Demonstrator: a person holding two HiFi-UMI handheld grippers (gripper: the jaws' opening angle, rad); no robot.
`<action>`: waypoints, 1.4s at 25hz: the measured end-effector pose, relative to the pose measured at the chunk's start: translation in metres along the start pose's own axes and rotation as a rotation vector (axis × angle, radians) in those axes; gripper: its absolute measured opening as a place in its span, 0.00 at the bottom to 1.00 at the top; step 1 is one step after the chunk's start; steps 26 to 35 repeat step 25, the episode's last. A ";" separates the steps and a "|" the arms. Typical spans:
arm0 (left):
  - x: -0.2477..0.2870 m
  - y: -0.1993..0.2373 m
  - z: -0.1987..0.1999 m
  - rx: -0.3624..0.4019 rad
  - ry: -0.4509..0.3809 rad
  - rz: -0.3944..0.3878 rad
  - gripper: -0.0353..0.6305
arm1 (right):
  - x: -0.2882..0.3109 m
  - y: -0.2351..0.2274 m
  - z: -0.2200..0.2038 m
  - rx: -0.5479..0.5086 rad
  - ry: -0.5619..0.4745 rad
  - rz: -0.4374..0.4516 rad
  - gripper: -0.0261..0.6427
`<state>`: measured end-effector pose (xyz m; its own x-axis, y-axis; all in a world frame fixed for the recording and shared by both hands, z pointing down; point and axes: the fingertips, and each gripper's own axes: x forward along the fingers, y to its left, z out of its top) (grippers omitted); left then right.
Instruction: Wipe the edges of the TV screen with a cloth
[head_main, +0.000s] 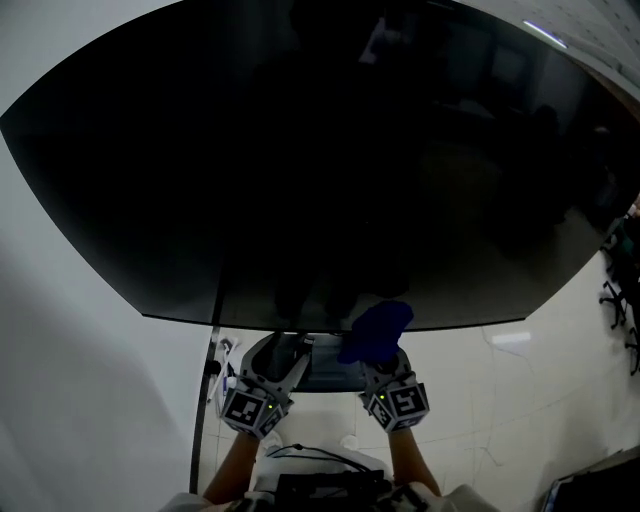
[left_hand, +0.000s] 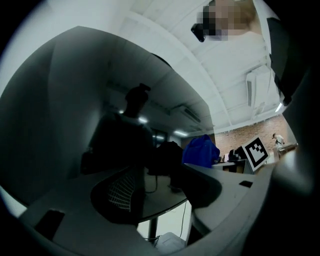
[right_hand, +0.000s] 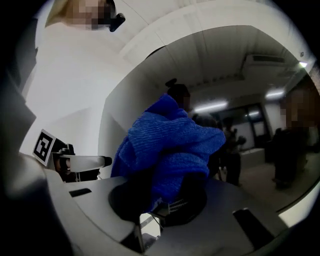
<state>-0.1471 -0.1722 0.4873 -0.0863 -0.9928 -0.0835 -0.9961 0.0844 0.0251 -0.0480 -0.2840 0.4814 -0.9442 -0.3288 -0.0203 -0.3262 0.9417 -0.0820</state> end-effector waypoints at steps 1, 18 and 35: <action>-0.001 0.005 0.002 -0.011 -0.004 0.012 0.43 | 0.005 0.007 0.006 -0.001 -0.008 0.012 0.13; 0.007 -0.014 0.032 -0.034 -0.007 -0.064 0.43 | 0.006 0.014 0.016 0.004 -0.029 -0.026 0.13; 0.005 -0.021 0.034 -0.022 -0.019 -0.085 0.43 | 0.000 0.019 0.016 0.015 -0.019 -0.023 0.13</action>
